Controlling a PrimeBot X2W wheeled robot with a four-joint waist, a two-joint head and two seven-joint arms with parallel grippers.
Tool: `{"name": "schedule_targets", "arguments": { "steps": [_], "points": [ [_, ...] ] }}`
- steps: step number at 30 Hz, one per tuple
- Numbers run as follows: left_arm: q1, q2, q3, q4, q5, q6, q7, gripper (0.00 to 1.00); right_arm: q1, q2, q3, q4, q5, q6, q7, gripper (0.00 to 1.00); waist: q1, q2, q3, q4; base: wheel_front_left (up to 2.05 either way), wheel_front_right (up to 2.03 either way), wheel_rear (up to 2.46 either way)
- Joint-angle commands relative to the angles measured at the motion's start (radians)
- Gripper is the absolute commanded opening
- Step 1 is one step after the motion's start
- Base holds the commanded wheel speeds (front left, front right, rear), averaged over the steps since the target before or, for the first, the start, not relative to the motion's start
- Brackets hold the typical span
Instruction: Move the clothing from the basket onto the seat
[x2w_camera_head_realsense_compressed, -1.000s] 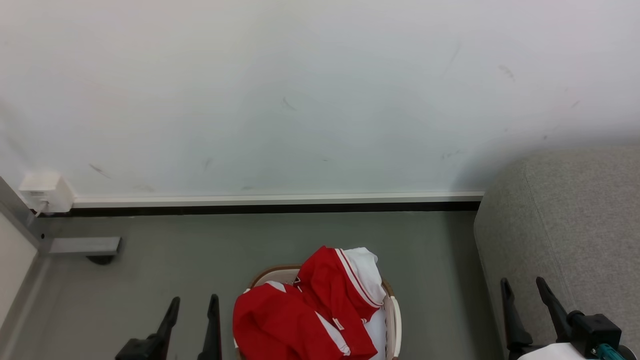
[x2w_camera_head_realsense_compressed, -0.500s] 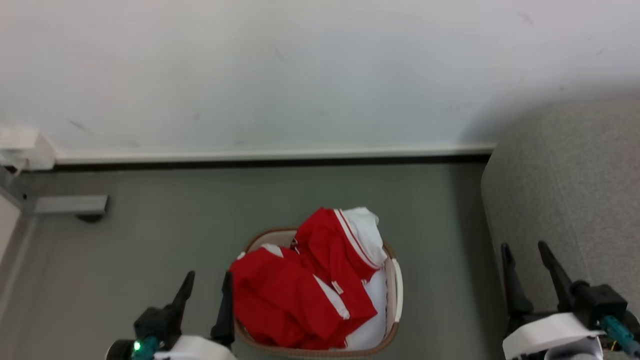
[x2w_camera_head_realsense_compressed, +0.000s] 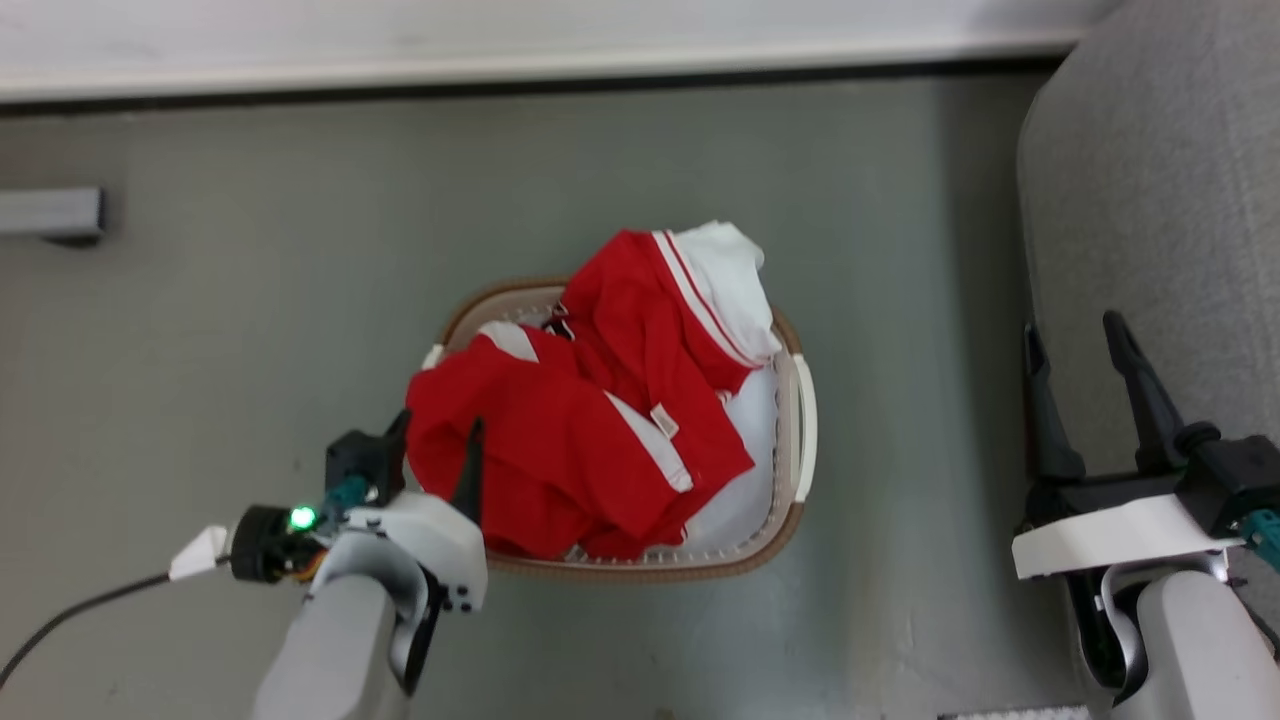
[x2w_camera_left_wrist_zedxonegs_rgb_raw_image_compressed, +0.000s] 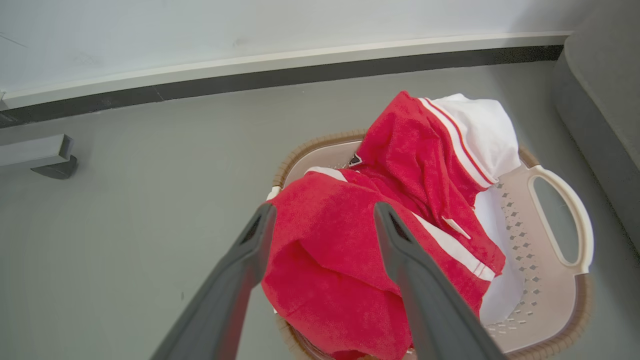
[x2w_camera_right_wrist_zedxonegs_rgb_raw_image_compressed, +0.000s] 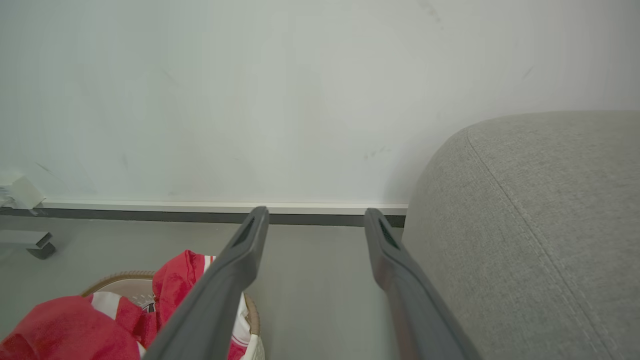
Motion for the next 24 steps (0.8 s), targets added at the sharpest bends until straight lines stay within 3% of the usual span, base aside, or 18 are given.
{"name": "schedule_targets", "arguments": {
  "steps": [1,7,14,24],
  "points": [
    [-0.044,0.009,0.002,0.028,0.007,0.005,-0.005,1.0,-0.023,-0.005,-0.001,-0.011,0.003,-0.002,0.0,1.0,-0.0003,0.0,0.106,-0.015,0.0,0.0,0.0],
    [-0.174,0.033,-0.014,0.18,0.03,0.016,-0.011,1.0,-0.066,-0.004,0.01,-0.036,0.011,-0.002,0.0,1.0,-0.0003,0.0,0.19,-0.028,0.0,0.0,0.0],
    [-0.264,0.059,-0.009,0.32,0.028,0.074,-0.021,1.0,-0.082,-0.005,0.015,-0.045,0.02,-0.002,0.0,1.0,-0.0003,0.0,0.234,-0.038,0.0,0.0,0.0],
    [-0.329,0.054,-0.012,0.401,0.008,0.084,-0.04,1.0,-0.092,-0.004,0.018,-0.054,0.006,-0.002,0.0,1.0,-0.0003,0.0,0.256,-0.041,0.0,0.0,0.0]
  ]
}}
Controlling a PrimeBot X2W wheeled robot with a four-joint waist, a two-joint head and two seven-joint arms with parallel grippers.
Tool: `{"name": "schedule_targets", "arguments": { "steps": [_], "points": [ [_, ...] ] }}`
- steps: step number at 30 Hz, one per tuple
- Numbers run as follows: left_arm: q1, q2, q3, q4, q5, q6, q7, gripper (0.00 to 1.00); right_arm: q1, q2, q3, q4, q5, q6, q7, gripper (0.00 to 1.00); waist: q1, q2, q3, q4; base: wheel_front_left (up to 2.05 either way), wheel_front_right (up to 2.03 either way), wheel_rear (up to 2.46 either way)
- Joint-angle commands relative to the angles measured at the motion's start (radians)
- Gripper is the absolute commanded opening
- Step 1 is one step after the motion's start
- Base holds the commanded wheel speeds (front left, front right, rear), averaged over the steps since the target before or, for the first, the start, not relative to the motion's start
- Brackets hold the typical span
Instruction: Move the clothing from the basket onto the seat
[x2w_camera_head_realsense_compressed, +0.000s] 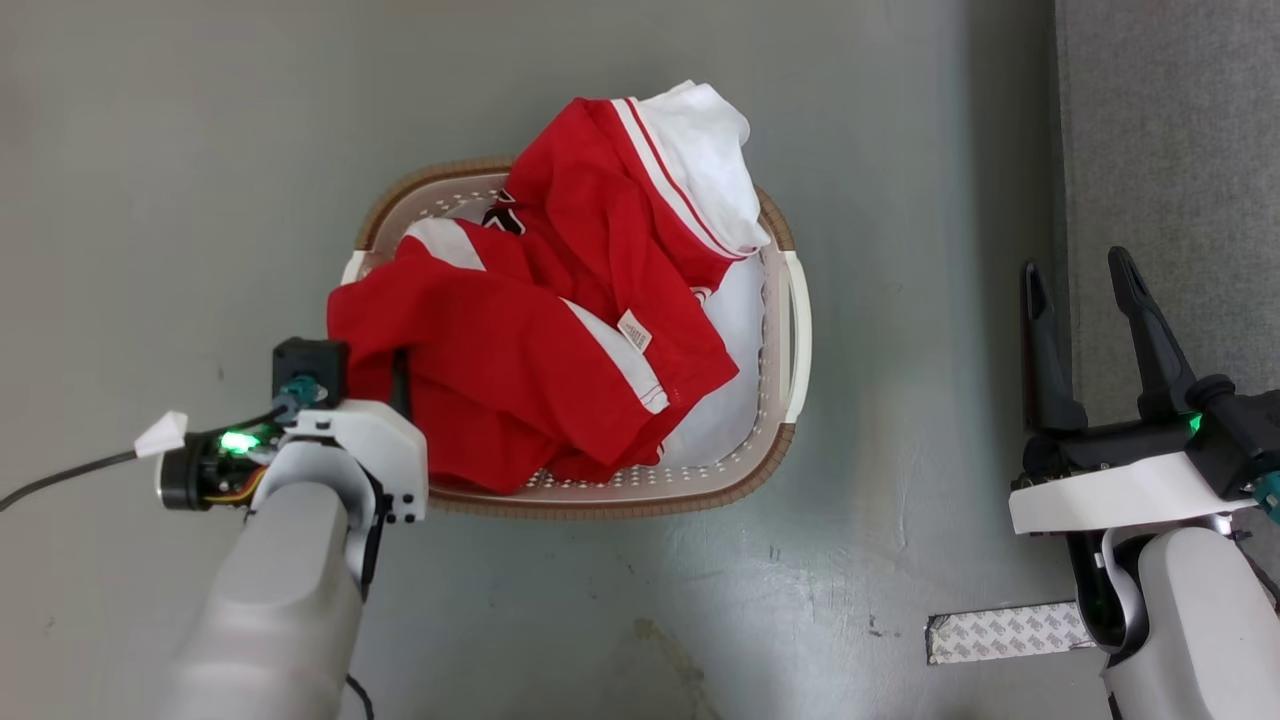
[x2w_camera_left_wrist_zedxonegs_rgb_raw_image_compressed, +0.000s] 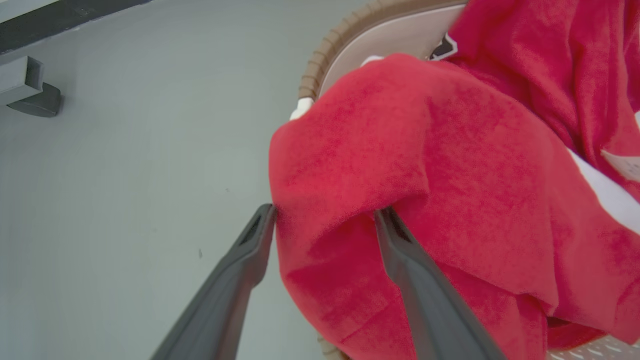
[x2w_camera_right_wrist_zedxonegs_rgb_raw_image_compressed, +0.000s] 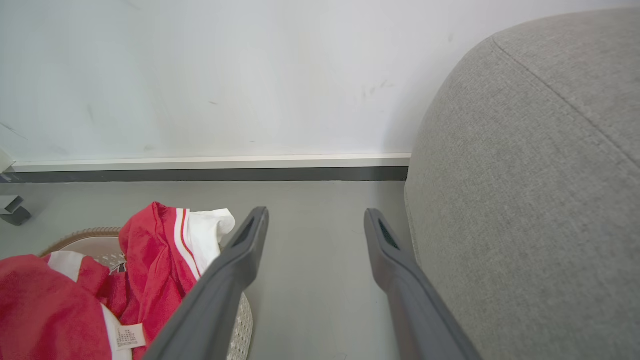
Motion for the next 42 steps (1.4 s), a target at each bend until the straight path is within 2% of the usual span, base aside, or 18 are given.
{"name": "schedule_targets", "arguments": {
  "steps": [1,10,11,13,16,17,31,42],
  "points": [
    [-0.018,0.003,-0.002,0.008,-0.009,0.007,-0.005,1.0,-0.019,-0.004,0.001,-0.005,-0.011,-0.002,0.0,1.0,-0.0002,0.0,0.004,0.0,0.0,0.0,0.0],
    [-0.043,0.007,-0.007,0.021,-0.021,0.012,-0.008,1.0,-0.021,-0.004,0.007,-0.013,-0.015,-0.002,0.0,1.0,-0.0002,0.0,0.026,-0.01,0.0,0.0,0.0],
    [-0.043,0.005,-0.009,0.008,-0.022,0.009,-0.008,0.96,-0.019,-0.004,0.005,-0.014,-0.017,-0.002,0.0,1.0,-0.0002,0.0,0.028,-0.01,0.0,0.0,0.0],
    [-0.036,0.003,-0.013,-0.018,-0.019,0.011,-0.007,0.53,-0.015,-0.004,0.0,-0.013,-0.021,-0.002,0.0,1.0,-0.0002,0.0,0.029,-0.008,0.0,0.0,0.0],
    [-0.015,0.002,-0.018,-0.053,-0.019,0.014,-0.007,0.23,-0.013,-0.004,0.0,-0.01,-0.024,-0.002,0.0,1.0,-0.0002,0.0,0.026,-0.005,0.0,0.0,0.0],
    [-0.011,0.002,-0.02,-0.061,-0.019,0.015,-0.007,0.02,-0.014,-0.004,0.002,-0.009,-0.024,-0.002,0.0,1.0,-0.0002,0.0,0.024,-0.004,0.0,0.0,0.0],
    [0.056,-0.01,-0.023,-0.188,-0.045,-0.013,-0.008,0.0,-0.011,-0.004,0.013,0.01,-0.005,-0.002,0.0,1.0,-0.0002,0.0,-0.037,0.001,0.0,0.0,0.0],
    [0.22,-0.028,0.008,-0.41,-0.081,-0.048,-0.008,0.0,0.046,-0.004,0.052,0.049,0.03,-0.002,0.001,1.0,-0.0002,0.0,-0.255,0.004,0.0,0.0,0.0]
  ]
}}
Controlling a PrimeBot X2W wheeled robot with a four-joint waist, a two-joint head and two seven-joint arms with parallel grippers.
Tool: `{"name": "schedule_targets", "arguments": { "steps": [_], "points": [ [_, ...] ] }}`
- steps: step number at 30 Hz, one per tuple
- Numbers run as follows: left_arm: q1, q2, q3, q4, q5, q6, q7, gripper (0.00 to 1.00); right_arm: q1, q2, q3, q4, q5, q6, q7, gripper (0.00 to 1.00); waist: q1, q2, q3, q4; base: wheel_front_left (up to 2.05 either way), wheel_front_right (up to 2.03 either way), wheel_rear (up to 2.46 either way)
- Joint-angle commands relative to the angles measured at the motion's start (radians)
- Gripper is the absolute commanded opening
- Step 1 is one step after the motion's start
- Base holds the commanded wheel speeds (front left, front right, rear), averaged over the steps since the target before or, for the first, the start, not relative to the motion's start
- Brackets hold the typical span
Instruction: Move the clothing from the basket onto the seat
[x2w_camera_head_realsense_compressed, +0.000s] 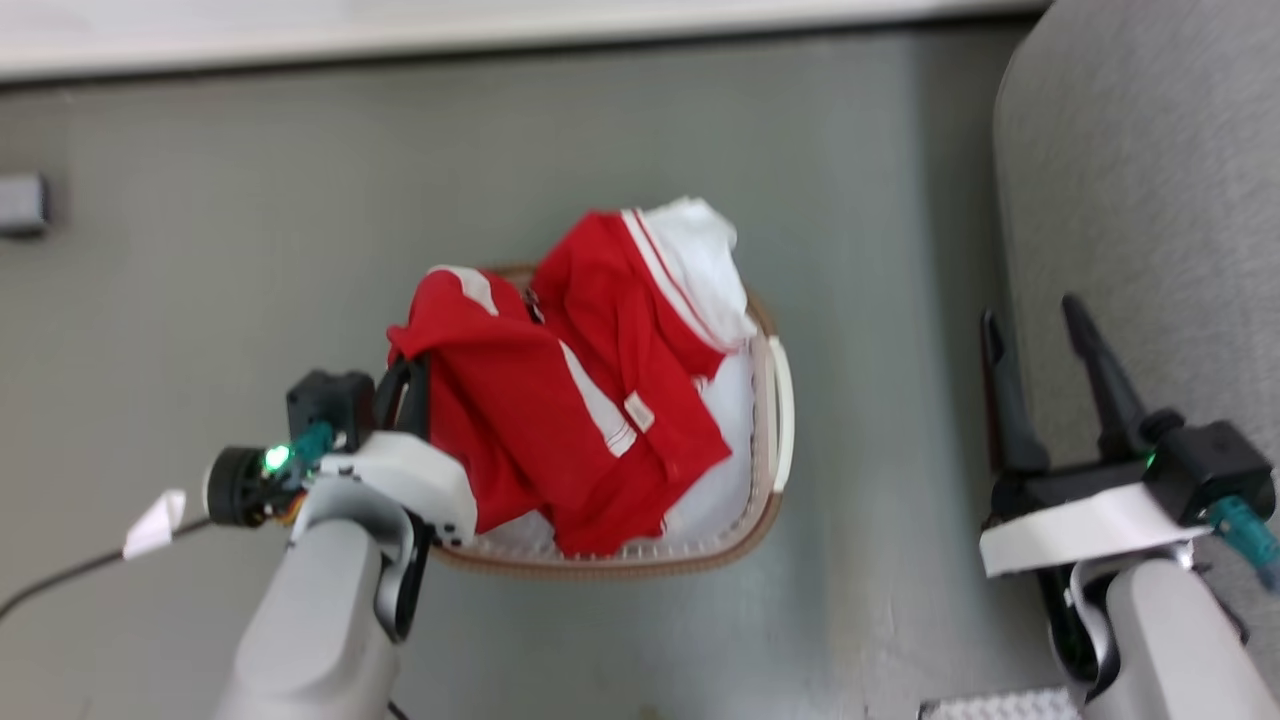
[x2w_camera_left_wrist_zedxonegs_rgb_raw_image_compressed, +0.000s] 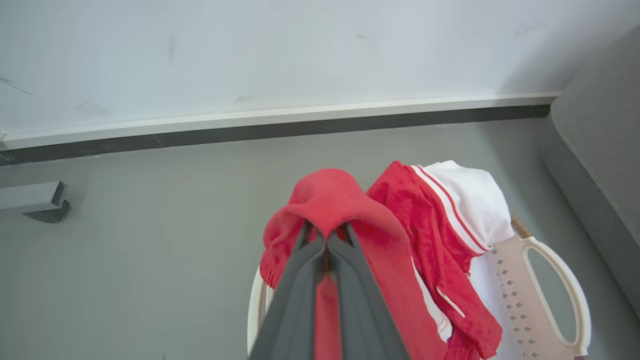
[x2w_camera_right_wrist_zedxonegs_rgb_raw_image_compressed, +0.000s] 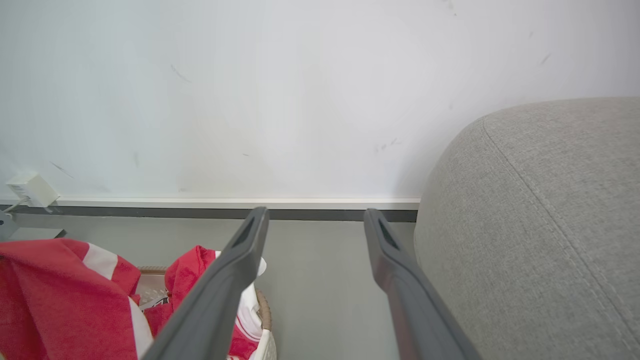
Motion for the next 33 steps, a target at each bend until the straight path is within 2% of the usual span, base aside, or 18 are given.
{"name": "schedule_targets", "arguments": {
  "steps": [1,14,23,33],
  "points": [
    [0.052,-0.001,0.007,-0.046,-0.009,-0.006,-0.001,0.0,0.032,-0.004,0.013,0.016,0.014,-0.002,0.001,1.0,0.0001,0.0,-0.109,0.002,0.0,0.0,0.0],
    [0.303,-0.014,0.019,-0.3,-0.024,-0.038,-0.001,0.0,0.172,-0.004,0.077,0.074,0.051,-0.002,0.001,1.0,0.0001,0.0,-0.428,-0.005,0.0,0.0,0.0],
    [0.4,-0.018,-0.007,-0.428,-0.059,-0.07,0.023,0.0,0.239,-0.003,0.128,0.052,0.032,-0.002,0.001,1.0,0.0001,0.0,-0.54,0.007,0.0,0.0,0.0],
    [0.471,-0.015,-0.06,-0.632,-0.069,-0.088,0.119,0.0,0.216,-0.004,0.384,0.016,0.052,-0.002,0.001,1.0,0.0001,0.0,-0.579,0.021,0.0,0.0,0.0]
  ]
}}
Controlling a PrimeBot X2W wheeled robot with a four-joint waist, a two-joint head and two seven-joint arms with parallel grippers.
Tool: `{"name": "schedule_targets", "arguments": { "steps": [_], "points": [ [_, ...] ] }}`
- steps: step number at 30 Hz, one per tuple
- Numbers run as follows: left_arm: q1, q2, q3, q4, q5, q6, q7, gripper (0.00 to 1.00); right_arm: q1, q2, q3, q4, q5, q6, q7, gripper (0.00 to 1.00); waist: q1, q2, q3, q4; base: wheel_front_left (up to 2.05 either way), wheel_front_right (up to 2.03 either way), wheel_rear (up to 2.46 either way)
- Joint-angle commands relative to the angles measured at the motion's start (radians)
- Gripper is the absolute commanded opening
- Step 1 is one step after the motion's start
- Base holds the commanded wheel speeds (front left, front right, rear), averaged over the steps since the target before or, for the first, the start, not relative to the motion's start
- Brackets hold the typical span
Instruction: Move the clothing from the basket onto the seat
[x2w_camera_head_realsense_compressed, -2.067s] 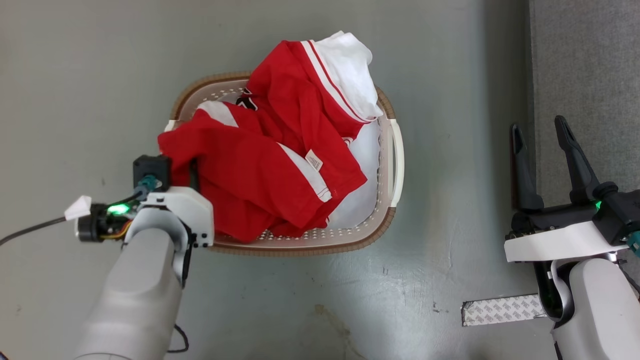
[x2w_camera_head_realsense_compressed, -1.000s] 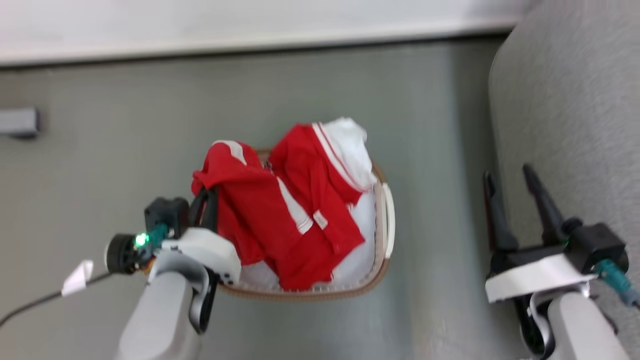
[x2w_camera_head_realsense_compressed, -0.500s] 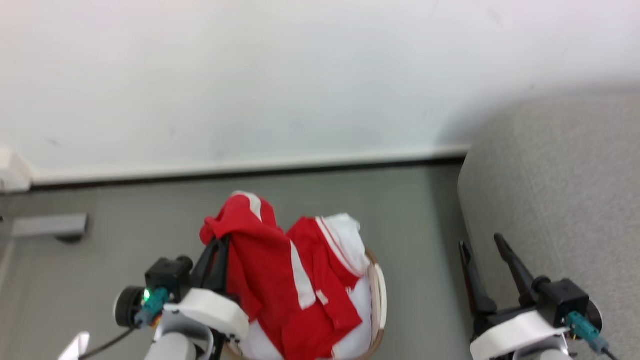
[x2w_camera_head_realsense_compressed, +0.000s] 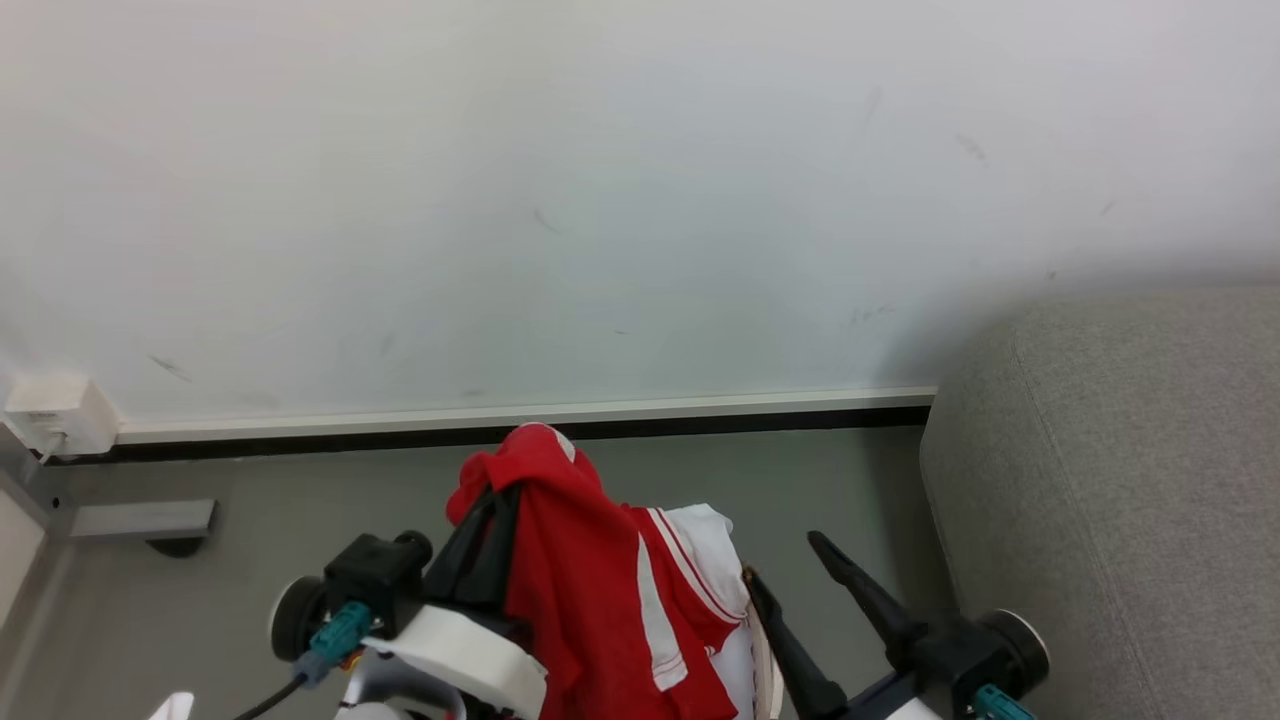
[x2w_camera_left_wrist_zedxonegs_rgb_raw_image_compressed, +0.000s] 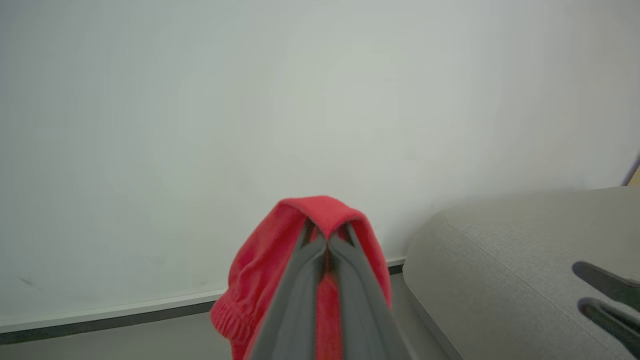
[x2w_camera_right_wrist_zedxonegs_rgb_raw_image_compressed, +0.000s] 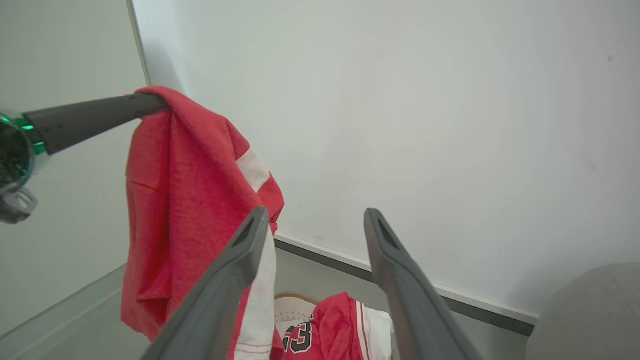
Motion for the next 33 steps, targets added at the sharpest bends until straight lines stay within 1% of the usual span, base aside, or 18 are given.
{"name": "schedule_targets", "arguments": {
  "steps": [1,6,10,18,21,22,23,25,28,29,30,31,32,33],
  "points": [
    [0.016,0.002,-0.009,-0.028,-0.006,-0.006,0.012,0.0,-0.023,-0.005,0.03,-0.006,0.001,-0.002,0.001,1.0,0.0003,-0.0001,-0.005,0.003,0.0,0.0,0.0],
    [0.036,0.001,-0.055,-0.099,-0.016,-0.027,0.052,0.0,-0.074,-0.008,0.131,0.008,0.01,-0.002,0.001,1.0,0.0003,-0.0001,-0.013,0.004,0.0,0.0,0.0],
    [0.045,-0.002,-0.095,-0.134,-0.02,-0.037,0.078,0.0,-0.124,-0.019,0.188,0.031,0.026,-0.002,0.001,1.0,0.0003,-0.0001,-0.014,0.002,0.0,0.0,0.0],
    [0.063,-0.011,-0.187,-0.171,-0.04,-0.052,0.106,0.0,-0.174,-0.02,0.245,0.078,0.069,-0.002,0.001,1.0,0.0003,-0.0001,-0.013,0.005,0.0,0.0,0.0],
    [0.069,-0.012,-0.222,-0.185,-0.049,-0.058,0.116,0.0,-0.177,-0.02,0.279,0.114,0.109,-0.002,0.001,1.0,0.0003,-0.0001,-0.013,0.009,0.0,0.0,0.0],
    [0.071,-0.013,-0.234,-0.191,-0.053,-0.058,0.118,0.0,-0.181,-0.02,0.297,0.127,0.13,-0.002,0.002,0.63,0.0003,-0.0001,-0.013,0.01,0.0,0.0,0.0],
    [0.074,-0.013,-0.243,-0.196,-0.056,-0.06,0.119,0.0,-0.186,-0.021,0.31,0.135,0.153,-0.002,0.001,0.0,0.0003,-0.0001,-0.013,0.011,0.0,0.0,0.0],
    [0.078,-0.013,-0.255,-0.205,-0.058,-0.062,0.126,0.0,-0.199,-0.027,0.337,0.143,0.199,-0.002,0.001,0.0,0.0003,-0.0001,-0.013,0.011,0.0,0.0,0.0],
    [0.08,-0.005,-0.26,-0.208,-0.054,-0.059,0.126,0.0,-0.21,-0.041,0.338,0.137,0.242,-0.002,0.001,0.0,0.0003,-0.0001,-0.007,0.008,0.0,0.0,0.0],
    [0.079,-0.001,-0.258,-0.207,-0.048,-0.055,0.122,0.15,-0.214,-0.044,0.33,0.133,0.248,-0.002,0.001,0.0,0.0003,-0.0001,-0.005,0.007,0.0,0.0,0.0],
    [0.078,0.004,-0.255,-0.204,-0.038,-0.05,0.118,0.44,-0.216,-0.046,0.319,0.128,0.253,-0.002,0.001,0.0,0.0003,-0.0001,-0.003,0.006,0.0,0.0,0.0],
    [0.077,0.006,-0.253,-0.2,-0.031,-0.046,0.111,0.89,-0.217,-0.048,0.309,0.123,0.254,-0.002,0.001,0.0,0.0003,-0.0001,0.0,0.004,0.0,0.0,0.0],
    [0.077,0.008,-0.251,-0.196,-0.03,-0.042,0.108,1.0,-0.215,-0.051,0.297,0.118,0.257,-0.002,0.001,0.0,0.0003,-0.0001,0.002,0.002,0.0,0.0,0.0],
    [0.078,0.01,-0.249,-0.19,-0.032,-0.038,0.104,1.0,-0.212,-0.055,0.282,0.113,0.26,-0.002,0.001,0.0,0.0003,-0.0001,0.005,0.0,0.0,0.0,0.0]
  ]
}}
